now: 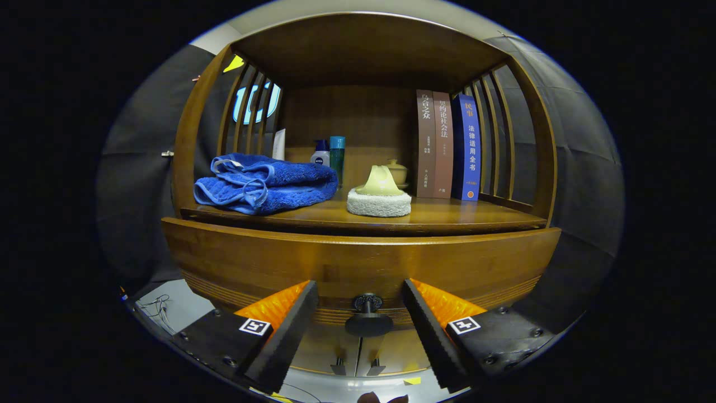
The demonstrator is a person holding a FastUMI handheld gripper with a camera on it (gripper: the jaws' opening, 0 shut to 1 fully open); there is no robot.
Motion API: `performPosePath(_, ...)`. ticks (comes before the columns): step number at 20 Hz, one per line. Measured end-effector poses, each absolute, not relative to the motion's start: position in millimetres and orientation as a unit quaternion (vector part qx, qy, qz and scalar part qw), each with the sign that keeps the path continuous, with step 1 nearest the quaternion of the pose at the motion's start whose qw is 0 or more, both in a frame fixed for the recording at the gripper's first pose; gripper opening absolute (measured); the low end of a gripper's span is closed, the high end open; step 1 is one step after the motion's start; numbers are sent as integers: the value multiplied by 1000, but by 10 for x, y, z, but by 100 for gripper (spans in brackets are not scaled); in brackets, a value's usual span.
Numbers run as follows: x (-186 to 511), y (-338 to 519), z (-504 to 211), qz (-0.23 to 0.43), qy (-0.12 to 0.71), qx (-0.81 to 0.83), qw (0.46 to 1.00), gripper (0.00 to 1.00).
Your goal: Pull open the drawer, take out the items inside it, and place them on the countertop above the cabinet.
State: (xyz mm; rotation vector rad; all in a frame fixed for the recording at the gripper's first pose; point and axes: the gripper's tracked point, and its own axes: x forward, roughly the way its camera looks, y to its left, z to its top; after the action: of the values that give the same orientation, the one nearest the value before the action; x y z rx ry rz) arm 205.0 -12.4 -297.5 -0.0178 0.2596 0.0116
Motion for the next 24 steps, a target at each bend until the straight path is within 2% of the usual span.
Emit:
performPosePath(12, 2093, -112, -3026, 3, 131, -13, 991, 99)
performPosePath(24, 1400, -370, -1770, 0, 90, 21, 996, 99)
